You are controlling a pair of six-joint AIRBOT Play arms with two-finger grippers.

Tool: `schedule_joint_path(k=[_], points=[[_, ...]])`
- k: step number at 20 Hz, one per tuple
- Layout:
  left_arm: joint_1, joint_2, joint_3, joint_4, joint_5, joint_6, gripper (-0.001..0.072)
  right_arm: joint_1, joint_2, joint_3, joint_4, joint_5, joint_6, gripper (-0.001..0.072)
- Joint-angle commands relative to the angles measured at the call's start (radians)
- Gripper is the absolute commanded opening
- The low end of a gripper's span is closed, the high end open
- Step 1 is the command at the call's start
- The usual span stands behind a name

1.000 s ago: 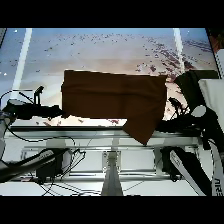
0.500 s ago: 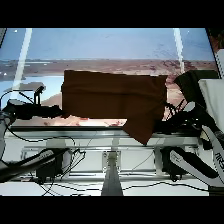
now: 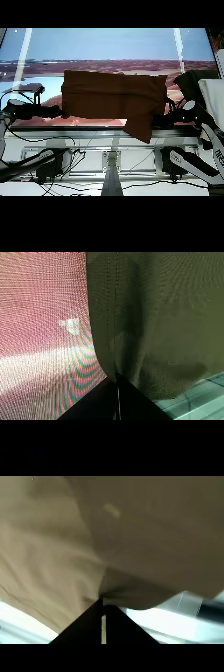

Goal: Fold the clothes and pants, and hang the long-sleeved shirts on hangers.

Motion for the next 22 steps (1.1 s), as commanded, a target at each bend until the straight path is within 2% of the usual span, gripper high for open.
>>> schedule_joint_path(k=[1,6,9,11,13,17,19,22], points=[[0.000,0.001,0.022,0.000,-0.010,0.001,0.0012,0.000,0.039,0.025,-0.004,-0.011,-0.001,0.0011],[0.000,0.003,0.253,-0.080,-0.206,0.000,0.0011,0.000,0.220,0.153,0.060,0.046,0.000,0.0011],[-0.003,0.003,0.367,-0.300,-0.162,0.000,0.0009,0.001,0.253,0.227,0.229,-0.093,0.004,0.0011],[-0.028,0.002,0.382,-0.399,-0.030,0.000,0.0009,0.003,0.227,0.242,0.361,-0.275,0.011,0.0010],[-0.092,-0.016,0.382,-0.404,0.144,-0.005,0.0008,0.032,0.171,0.257,0.441,-0.410,0.019,0.0011],[-0.241,-0.095,0.402,-0.491,0.525,-0.015,0.0008,0.126,0.008,0.356,0.439,-0.657,0.048,0.0011],[-0.290,-0.156,0.457,-0.501,0.626,-0.015,0.0008,0.131,-0.079,0.415,0.439,-0.721,0.096,0.0011],[-0.340,-0.282,0.556,-0.502,0.683,-0.027,0.0008,0.132,-0.204,0.497,0.440,-0.766,0.116,0.0011]])
